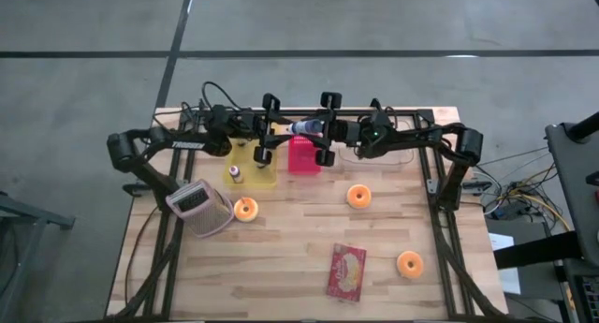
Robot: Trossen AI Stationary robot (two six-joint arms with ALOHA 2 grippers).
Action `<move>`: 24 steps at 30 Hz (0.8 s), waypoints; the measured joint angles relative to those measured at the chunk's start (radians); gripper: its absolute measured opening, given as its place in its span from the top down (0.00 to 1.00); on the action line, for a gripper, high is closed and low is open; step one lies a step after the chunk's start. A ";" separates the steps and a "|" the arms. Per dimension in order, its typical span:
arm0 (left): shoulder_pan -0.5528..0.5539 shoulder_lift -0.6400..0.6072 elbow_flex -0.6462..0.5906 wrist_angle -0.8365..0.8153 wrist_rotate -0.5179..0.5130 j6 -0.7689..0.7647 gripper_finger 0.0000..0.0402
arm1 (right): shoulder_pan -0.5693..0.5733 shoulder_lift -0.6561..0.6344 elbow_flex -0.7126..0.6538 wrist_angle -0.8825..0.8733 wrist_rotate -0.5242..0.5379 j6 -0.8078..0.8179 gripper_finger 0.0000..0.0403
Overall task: Pick & Place Food Item
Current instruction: Put the purple food coloring bottle into the yellow bin
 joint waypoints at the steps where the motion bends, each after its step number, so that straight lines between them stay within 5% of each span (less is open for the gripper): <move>1: 0.000 0.000 0.006 -0.007 0.003 0.000 0.59 | 0.000 0.000 0.004 -0.019 0.000 0.001 0.65; 24: 0.000 0.000 0.012 0.003 0.035 0.003 0.59 | 0.000 0.000 0.011 -0.086 0.008 -0.020 0.65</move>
